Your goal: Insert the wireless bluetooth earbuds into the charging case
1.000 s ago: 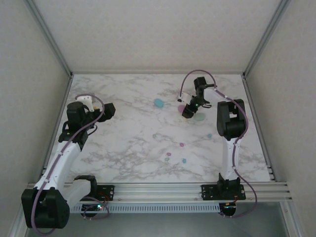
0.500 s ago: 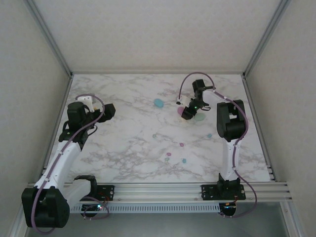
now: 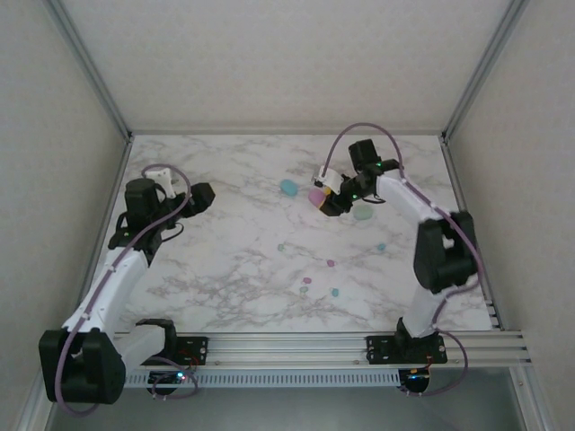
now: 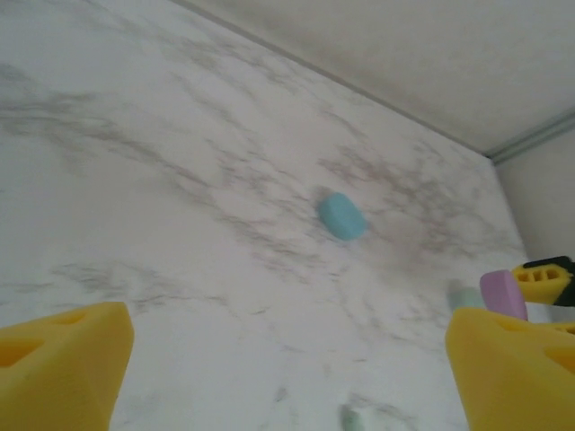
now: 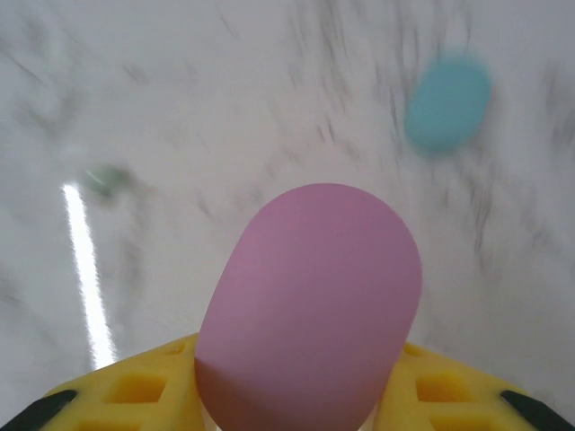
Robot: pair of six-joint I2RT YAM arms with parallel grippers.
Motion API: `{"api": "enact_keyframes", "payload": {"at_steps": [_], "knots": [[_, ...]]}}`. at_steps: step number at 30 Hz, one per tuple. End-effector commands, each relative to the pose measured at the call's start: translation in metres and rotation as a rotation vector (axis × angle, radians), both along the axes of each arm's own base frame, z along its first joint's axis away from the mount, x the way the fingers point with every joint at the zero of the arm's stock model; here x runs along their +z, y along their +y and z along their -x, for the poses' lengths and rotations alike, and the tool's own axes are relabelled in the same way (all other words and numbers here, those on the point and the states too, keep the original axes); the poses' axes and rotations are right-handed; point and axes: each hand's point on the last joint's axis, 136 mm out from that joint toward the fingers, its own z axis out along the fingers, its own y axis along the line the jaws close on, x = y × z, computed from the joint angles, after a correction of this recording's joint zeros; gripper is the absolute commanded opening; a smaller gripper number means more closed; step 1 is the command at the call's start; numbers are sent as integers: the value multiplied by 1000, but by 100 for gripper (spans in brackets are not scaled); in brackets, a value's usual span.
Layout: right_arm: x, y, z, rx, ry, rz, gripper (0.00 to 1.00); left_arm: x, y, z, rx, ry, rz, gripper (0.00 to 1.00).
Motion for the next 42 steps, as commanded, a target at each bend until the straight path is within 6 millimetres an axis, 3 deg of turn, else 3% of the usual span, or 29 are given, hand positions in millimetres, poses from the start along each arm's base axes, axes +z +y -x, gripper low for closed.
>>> {"api": "enact_keyframes", "payload": {"at_steps": [1, 3, 9, 14, 18, 30, 34, 39, 42], "knots": [[59, 27, 33, 79, -98, -181, 32, 41, -46, 2, -128, 9, 166, 88], [81, 35, 50, 115, -167, -222, 33, 60, -74, 4, -189, -6, 206, 89], [118, 47, 77, 158, -263, -278, 33, 108, -138, 10, -327, -41, 285, 91], [133, 51, 82, 155, -308, -325, 33, 120, -177, 22, -429, -39, 259, 88], [138, 51, 84, 150, -326, -341, 33, 116, -199, 31, -493, -19, 236, 84], [144, 52, 82, 114, -366, -360, 33, 100, -244, 48, -627, 50, 177, 66], [146, 51, 79, 92, -382, -356, 33, 92, -247, 48, -623, 81, 151, 52], [149, 48, 70, 39, -404, -339, 34, 92, -245, 47, -607, 86, 153, 43], [150, 49, 71, 44, -406, -340, 33, 96, -247, 47, -608, 79, 163, 31]]}}
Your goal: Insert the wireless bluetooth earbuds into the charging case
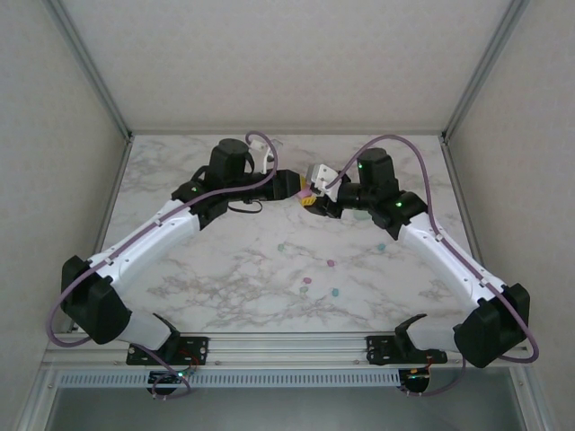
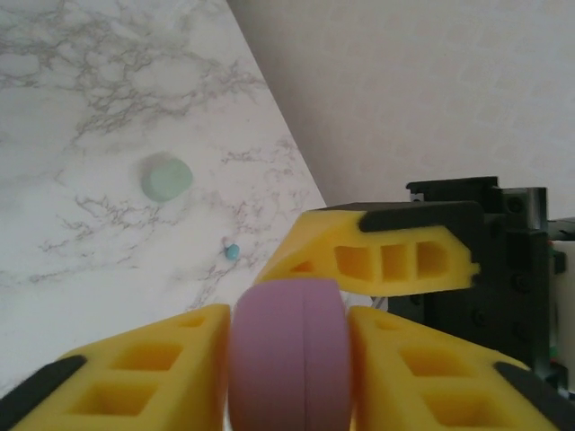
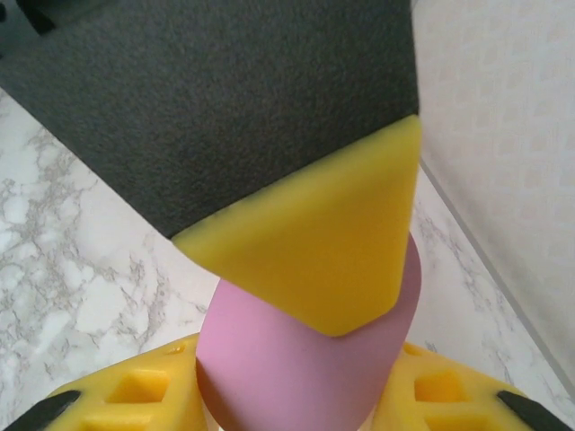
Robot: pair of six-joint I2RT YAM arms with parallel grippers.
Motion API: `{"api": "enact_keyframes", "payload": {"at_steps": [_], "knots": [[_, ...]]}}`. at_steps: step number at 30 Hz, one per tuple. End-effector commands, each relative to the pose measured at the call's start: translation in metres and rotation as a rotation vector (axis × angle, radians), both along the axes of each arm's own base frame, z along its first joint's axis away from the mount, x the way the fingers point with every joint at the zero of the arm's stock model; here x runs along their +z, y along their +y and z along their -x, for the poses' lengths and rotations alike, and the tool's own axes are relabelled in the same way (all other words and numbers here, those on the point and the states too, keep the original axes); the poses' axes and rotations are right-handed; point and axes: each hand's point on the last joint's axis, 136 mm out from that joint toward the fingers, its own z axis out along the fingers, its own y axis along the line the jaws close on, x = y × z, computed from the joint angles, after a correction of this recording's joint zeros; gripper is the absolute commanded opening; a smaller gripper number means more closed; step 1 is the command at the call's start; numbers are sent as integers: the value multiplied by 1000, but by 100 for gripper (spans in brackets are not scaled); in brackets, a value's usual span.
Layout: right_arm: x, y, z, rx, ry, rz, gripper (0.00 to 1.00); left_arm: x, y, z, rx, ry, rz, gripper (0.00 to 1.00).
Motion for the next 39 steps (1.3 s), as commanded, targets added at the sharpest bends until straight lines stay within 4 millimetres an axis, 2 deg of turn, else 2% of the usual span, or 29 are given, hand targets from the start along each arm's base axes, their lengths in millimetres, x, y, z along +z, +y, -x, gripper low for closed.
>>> {"api": "enact_keyframes", "payload": {"at_steps": [1, 3, 5, 8, 11, 14, 22, 29, 31, 39], "knots": [[12, 1, 0, -16, -35, -26, 34, 12, -2, 0, 6, -6, 16, 24], [14, 0, 2, -15, -37, -28, 35, 16, -1, -3, 35, 5, 33, 12], [19, -2, -1, -49, -40, -47, 41, 22, 2, -5, 75, 24, 62, 6], [29, -7, -5, -115, -47, -130, 52, 35, 9, -8, 145, 43, 146, 3], [34, -4, 4, -74, -35, -213, 56, 49, 13, -8, 184, 60, 254, 2], [38, -1, 9, -43, -15, -257, 56, 59, 13, -5, 181, 77, 317, 0], [58, -2, 8, 5, -17, -338, 58, 66, 13, 1, 159, 85, 349, 0], [75, 3, 8, 47, -37, -394, 57, 64, 9, 1, 144, 104, 358, 0], [77, 4, 6, 47, -44, -396, 53, 64, 9, 0, 146, 107, 360, 0], [86, 5, 4, 57, -74, -405, 54, 65, 10, 3, 140, 103, 355, 0]]}}
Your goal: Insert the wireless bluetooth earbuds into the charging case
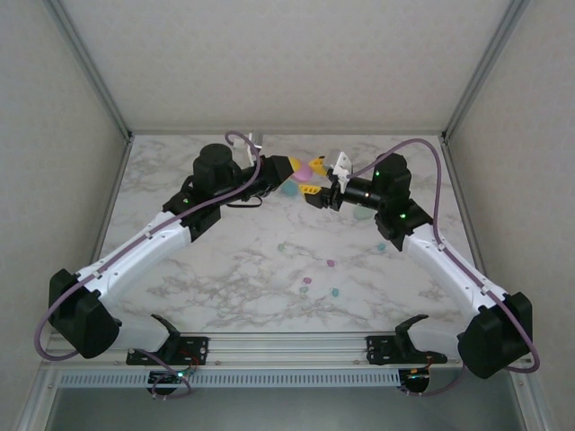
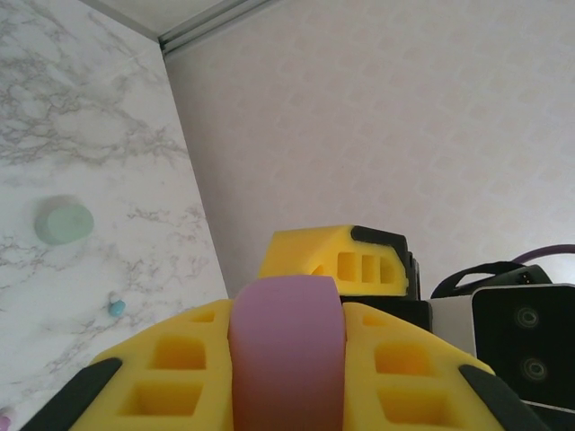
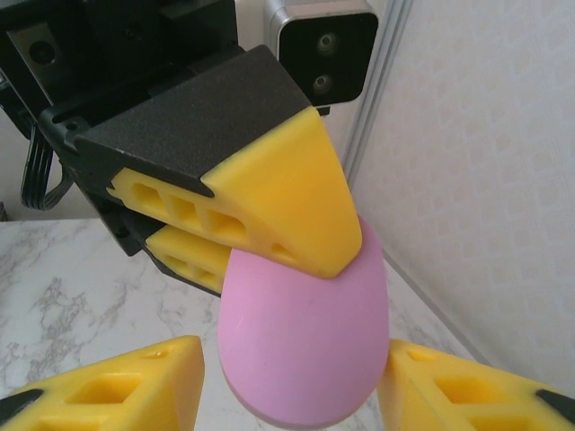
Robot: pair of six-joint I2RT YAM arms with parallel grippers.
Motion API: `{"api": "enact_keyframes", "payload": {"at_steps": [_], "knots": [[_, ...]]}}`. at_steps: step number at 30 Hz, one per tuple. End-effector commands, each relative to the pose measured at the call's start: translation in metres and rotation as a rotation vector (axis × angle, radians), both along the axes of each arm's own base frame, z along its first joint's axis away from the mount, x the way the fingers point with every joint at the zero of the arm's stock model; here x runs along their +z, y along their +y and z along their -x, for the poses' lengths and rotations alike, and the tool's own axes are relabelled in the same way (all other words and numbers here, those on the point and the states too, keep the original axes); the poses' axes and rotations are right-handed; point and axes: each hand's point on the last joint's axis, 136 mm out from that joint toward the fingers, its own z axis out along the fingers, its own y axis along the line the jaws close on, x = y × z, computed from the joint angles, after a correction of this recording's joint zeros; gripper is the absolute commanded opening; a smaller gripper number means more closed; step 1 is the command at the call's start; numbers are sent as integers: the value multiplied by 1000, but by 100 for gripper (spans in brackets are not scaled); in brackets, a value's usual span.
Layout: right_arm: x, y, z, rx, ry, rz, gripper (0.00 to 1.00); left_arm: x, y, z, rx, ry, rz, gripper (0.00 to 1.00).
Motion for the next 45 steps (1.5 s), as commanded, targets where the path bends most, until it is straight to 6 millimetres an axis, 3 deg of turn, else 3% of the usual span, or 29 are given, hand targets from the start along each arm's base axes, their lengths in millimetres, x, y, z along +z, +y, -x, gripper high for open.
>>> {"api": "enact_keyframes", "payload": {"at_steps": [1, 6, 11, 16, 20, 22, 25, 27, 31, 35, 45], "knots": [[28, 3, 3, 31, -70, -46, 54, 14, 0, 6, -16, -29, 34, 0], [29, 3, 2, 30, -74, -42, 49, 14, 1, 7, -17, -33, 31, 0], [22, 3, 3, 38, -59, -13, 35, 15, 3, 7, -10, -45, 20, 5], [20, 3, 12, 88, -1, 10, 29, 19, 11, 7, 21, -113, -42, 49], [20, 1, 20, 158, 82, 25, 29, 28, 27, 12, 45, -340, -192, 67], [20, -1, 25, 210, 137, 35, 29, 33, 34, 24, 1, -574, -305, 71], [21, -1, 35, 289, 168, 59, 29, 23, 39, 57, -140, -935, -454, 72], [23, 0, 39, 325, 172, 68, 29, 13, 41, 71, -219, -1071, -512, 71], [30, 1, 47, 392, 163, 58, 29, 2, 35, 75, -372, -1099, -541, 66], [34, 2, 52, 421, 155, 51, 29, 3, 26, 69, -393, -1112, -520, 64], [33, 3, 53, 423, 147, 56, 29, 22, 12, 74, -442, -1151, -396, 53]]}}
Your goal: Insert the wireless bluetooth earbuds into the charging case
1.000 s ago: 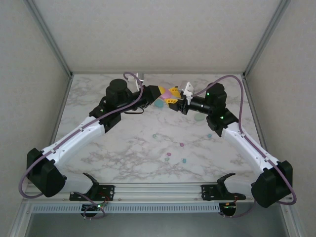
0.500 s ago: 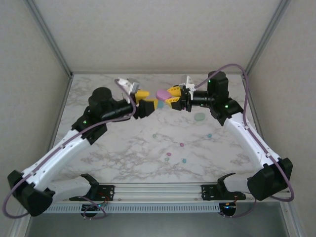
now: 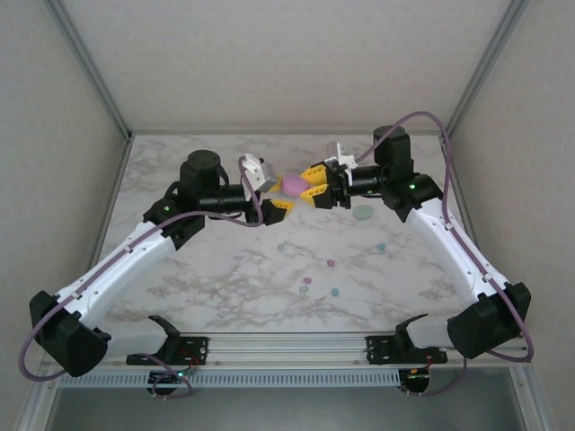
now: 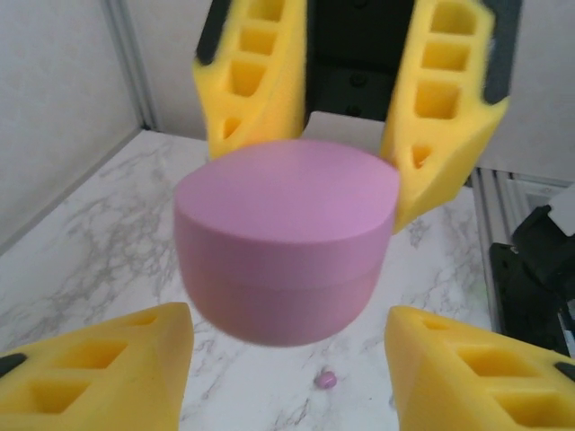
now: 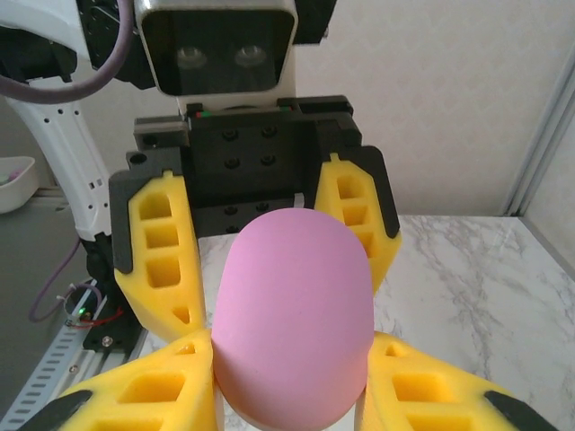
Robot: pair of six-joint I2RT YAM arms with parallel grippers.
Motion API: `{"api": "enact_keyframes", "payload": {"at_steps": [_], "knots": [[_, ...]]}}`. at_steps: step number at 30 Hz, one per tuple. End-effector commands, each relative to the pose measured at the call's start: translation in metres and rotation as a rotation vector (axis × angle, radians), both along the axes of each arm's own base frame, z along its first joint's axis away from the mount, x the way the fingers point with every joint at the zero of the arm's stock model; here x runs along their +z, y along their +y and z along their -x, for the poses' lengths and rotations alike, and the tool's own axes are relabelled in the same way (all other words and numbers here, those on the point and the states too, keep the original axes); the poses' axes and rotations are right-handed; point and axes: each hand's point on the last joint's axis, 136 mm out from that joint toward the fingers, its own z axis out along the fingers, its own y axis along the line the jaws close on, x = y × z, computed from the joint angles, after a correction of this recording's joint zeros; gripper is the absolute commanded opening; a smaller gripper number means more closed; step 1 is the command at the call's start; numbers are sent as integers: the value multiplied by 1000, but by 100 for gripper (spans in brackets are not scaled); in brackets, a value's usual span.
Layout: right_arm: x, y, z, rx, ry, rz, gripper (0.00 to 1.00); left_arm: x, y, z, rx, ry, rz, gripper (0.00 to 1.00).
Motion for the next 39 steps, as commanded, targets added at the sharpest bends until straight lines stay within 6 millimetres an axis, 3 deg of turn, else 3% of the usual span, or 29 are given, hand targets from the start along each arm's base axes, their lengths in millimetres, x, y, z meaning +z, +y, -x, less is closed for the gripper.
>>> {"api": "enact_keyframes", "payload": {"at_steps": [1, 8, 17, 28, 39], "knots": [[12, 2, 6, 41, -33, -24, 29, 32, -3, 10, -79, -65, 72, 52], [11, 2, 5, 34, -46, -22, 30, 32, -6, 11, -99, -31, 86, 46], [8, 0, 9, 41, -60, -20, 30, 37, -8, 4, -72, -12, 113, 53], [12, 1, 10, 49, -70, -33, 31, 31, -10, 8, -108, 12, 76, 42], [17, 0, 5, 14, -80, -52, 32, 24, -6, 8, -97, 3, 40, 52]]}}
